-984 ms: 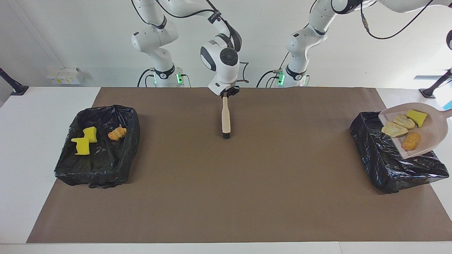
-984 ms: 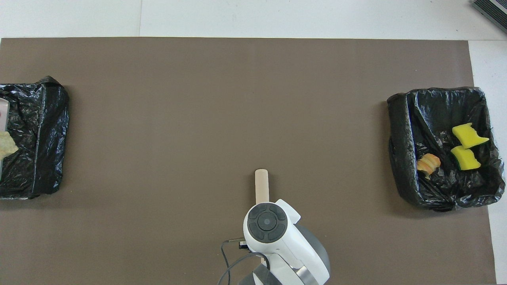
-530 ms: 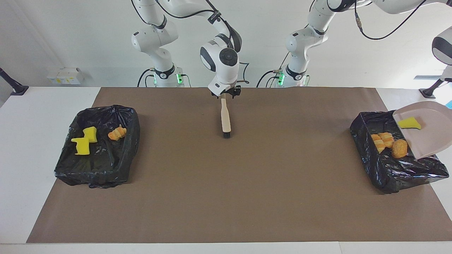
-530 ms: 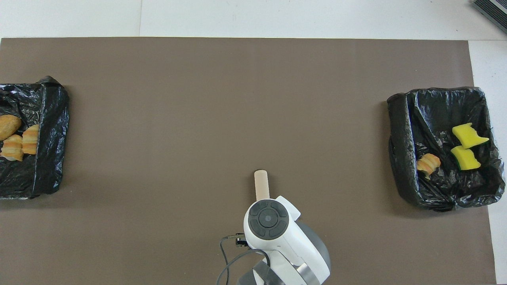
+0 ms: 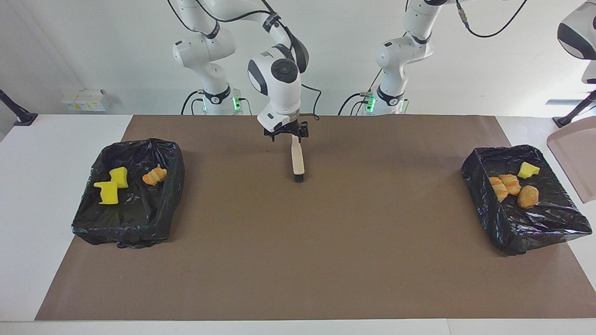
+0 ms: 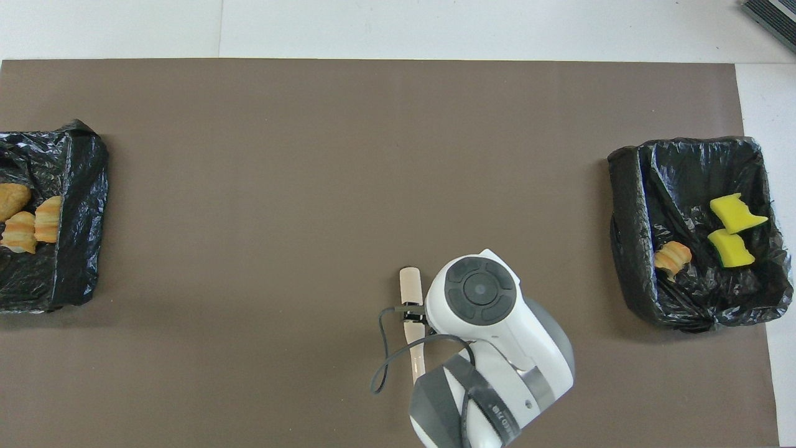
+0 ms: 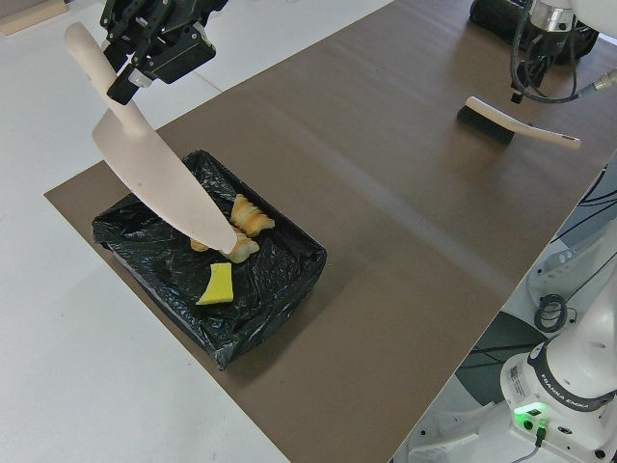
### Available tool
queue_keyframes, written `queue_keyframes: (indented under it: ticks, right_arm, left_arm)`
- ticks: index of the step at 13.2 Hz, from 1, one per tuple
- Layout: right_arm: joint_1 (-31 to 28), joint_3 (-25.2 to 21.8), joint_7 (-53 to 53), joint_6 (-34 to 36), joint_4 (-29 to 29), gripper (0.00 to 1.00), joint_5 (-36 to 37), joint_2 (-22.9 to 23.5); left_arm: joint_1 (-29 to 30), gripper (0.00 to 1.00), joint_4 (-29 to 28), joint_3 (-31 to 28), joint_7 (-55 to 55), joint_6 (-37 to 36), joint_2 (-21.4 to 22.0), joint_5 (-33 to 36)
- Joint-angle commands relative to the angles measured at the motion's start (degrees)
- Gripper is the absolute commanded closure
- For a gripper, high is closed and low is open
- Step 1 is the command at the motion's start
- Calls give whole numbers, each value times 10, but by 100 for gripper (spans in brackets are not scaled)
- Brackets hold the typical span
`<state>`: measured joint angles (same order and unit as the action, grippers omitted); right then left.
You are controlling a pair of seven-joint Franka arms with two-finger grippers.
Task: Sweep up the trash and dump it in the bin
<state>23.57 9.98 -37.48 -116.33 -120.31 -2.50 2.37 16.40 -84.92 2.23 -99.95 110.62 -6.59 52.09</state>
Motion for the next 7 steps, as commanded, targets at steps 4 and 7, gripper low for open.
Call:
queue_keyframes:
  ticks: [4, 7]
  right_arm:
    - [-119, 6, 73, -2, 56, 0, 42, -3]
    - [-145, 6, 94, 2, 76, 0, 83, -7]
  left_arm:
    - [-66, 100, -87, -5, 114, -6, 48, 104]
    - [-74, 100, -177, -5, 190, 6, 87, 138]
